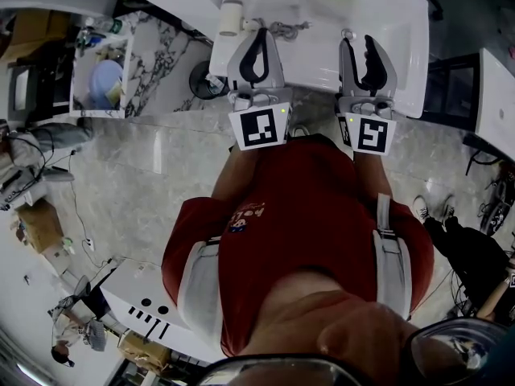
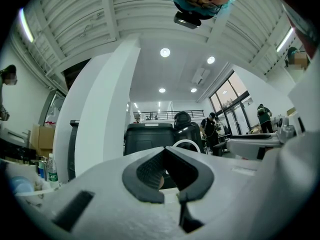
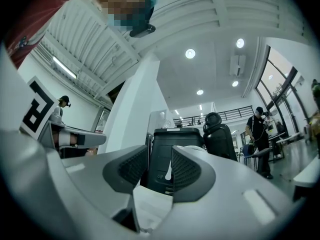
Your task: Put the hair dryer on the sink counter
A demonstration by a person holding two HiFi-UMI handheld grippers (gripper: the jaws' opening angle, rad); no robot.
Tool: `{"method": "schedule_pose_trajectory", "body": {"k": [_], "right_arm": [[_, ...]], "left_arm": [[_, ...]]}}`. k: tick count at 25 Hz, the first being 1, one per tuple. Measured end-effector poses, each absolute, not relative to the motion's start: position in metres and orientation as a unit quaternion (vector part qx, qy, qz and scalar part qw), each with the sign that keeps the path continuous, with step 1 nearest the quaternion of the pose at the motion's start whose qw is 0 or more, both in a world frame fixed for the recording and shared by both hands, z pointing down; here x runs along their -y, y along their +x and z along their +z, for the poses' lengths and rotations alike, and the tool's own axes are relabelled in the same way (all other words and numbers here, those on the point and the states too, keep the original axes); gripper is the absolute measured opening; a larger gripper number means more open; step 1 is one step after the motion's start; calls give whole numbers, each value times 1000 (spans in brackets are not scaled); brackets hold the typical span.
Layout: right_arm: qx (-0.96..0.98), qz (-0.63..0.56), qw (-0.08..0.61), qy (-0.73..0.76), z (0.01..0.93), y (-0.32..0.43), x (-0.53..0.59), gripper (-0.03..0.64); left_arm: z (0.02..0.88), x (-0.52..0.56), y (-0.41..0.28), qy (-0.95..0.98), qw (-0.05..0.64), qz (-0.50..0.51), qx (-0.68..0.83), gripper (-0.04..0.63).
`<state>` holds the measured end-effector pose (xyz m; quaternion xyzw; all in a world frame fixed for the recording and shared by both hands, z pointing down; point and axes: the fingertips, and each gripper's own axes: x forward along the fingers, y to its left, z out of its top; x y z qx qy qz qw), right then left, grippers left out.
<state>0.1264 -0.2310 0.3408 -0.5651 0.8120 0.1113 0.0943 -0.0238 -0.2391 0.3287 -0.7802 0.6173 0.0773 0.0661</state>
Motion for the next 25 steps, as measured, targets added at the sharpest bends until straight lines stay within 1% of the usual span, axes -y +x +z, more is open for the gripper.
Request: {"method": "schedule_pose_trajectory", "body": {"k": [4, 11, 23, 25], "right_arm": [[-807, 110, 89, -574, 343, 128, 230, 120], [-801, 103, 78, -585, 348, 135, 231, 94], [-803, 108, 77, -581, 347, 134, 230, 2], [-805, 108, 75, -578, 347, 135, 229, 1]], "left_arm": [[329, 237, -23, -782, 65, 79, -614, 2], [329, 235, -14, -787, 65, 80, -608, 2], [328, 235, -4, -796, 74, 82, -595, 2], [327, 234, 0, -798, 76, 82, -592, 2]]}}
